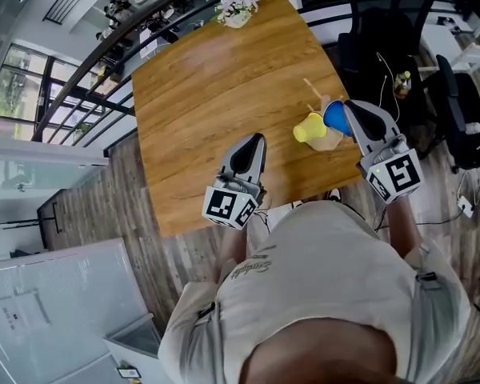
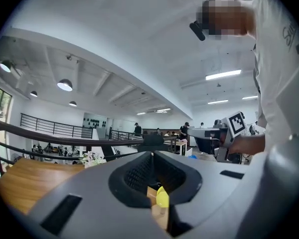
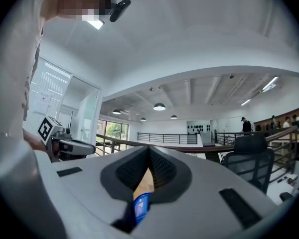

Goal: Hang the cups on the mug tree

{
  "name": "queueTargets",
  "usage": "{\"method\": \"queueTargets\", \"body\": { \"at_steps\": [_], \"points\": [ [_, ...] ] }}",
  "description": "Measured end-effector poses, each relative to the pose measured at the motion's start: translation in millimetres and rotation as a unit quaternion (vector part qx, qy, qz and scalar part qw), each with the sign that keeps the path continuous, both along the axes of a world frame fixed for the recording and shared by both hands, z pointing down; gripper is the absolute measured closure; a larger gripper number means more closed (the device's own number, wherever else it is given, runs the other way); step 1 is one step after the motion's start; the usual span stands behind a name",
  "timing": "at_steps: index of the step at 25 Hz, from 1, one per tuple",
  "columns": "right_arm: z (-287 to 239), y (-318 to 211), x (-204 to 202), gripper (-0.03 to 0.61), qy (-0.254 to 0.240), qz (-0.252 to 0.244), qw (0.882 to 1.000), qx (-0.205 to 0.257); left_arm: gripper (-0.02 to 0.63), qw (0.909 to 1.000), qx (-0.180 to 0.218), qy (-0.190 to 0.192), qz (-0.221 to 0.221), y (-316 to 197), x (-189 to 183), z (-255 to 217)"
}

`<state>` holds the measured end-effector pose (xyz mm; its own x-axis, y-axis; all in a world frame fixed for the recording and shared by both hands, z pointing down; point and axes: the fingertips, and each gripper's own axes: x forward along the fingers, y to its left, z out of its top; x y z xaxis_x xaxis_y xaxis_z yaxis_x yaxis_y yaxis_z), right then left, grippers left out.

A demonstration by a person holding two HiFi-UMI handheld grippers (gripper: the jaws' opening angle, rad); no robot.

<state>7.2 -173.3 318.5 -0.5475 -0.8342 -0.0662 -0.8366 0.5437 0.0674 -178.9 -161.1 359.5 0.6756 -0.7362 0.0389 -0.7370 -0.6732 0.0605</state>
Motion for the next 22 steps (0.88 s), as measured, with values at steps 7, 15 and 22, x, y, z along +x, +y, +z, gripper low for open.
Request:
{"method": "queueTargets", "body": {
  "at_steps": [7, 15, 22],
  "points": [
    [0, 3, -8, 0.584, 0.006, -0.003, 1.000, -0.010, 0.595, 0.9977, -0.033, 0.038, -0.045, 6, -16, 12],
    [5, 13, -8, 0.584, 0.010, -0.007, 1.000, -0.018, 0.594, 0.9973, -0.037, 0.057, -0.029, 18, -14, 10],
    [7, 20, -13, 0.584, 0.018, -0.010, 1.000, -0.019, 0.594, 0.9979, -0.038, 0.045, -0.028, 18, -14, 12]
  ]
}}
